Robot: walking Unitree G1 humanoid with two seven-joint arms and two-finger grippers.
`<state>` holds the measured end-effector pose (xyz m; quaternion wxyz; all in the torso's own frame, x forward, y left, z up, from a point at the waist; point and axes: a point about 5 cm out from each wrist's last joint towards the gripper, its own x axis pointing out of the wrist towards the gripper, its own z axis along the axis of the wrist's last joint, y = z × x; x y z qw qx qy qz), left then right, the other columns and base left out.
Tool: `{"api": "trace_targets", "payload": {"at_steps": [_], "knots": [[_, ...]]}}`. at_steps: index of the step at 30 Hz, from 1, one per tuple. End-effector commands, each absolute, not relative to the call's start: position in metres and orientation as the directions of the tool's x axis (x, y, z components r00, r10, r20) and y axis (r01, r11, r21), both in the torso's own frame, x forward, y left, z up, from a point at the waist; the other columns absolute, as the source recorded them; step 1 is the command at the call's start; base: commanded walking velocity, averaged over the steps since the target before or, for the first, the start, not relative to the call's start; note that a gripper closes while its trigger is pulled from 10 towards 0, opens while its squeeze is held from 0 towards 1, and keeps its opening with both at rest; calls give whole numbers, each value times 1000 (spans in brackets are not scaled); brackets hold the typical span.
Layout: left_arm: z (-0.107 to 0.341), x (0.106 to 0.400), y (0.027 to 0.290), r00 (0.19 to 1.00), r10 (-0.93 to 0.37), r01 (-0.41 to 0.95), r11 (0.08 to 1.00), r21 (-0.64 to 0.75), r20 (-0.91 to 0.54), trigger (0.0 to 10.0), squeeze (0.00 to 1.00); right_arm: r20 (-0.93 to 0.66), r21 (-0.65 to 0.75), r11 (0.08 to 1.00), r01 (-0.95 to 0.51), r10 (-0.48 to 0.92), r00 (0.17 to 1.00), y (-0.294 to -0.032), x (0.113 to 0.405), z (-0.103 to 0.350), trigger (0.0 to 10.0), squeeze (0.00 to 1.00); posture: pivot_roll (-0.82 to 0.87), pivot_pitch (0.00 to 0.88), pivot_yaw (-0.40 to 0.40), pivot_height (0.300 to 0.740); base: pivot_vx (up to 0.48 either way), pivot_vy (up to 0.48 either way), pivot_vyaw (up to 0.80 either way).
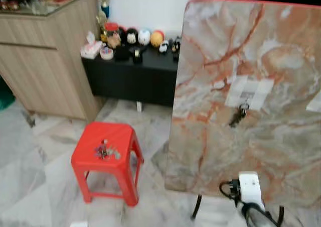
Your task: Hang keys on a hook
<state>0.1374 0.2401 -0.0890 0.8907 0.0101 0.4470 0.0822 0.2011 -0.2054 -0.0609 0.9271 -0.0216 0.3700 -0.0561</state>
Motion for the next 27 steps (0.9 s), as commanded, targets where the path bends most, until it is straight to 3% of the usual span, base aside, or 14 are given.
{"api": "trace_targets", "payload": {"at_steps": [1,5,8,9,12,27], "knots": [[-90,134,241,569,147,-113,989,100,-809,10000,0,-745,-26,990,142,-114,658,-200,190,-72,10000,0,40,0,-4,740,0,0,0],[-89,137,243,574,145,-98,989,108,-806,10000,0,-781,-94,990,105,-138,609,-201,173,-83,10000,0,56,0,-14,740,0,0,0],[-87,140,245,582,154,-113,988,109,-799,10000,0,-812,-70,971,228,-188,552,-208,157,-90,10000,0,70,0,-16,740,0,0,0],[-87,142,245,585,155,-116,987,107,-796,10000,0,-840,-56,949,311,-214,498,-211,147,-95,10000,0,72,0,-15,740,0,0,0],[-86,144,244,589,145,-97,989,109,-795,10000,0,-870,-49,948,314,-195,453,-209,132,-101,10000,0,74,0,-16,740,0,0,0],[-88,140,243,581,137,-115,990,85,-802,10000,0,-893,-24,967,255,-135,430,-229,118,-102,10000,0,66,0,-20,740,0,0,0]]}}
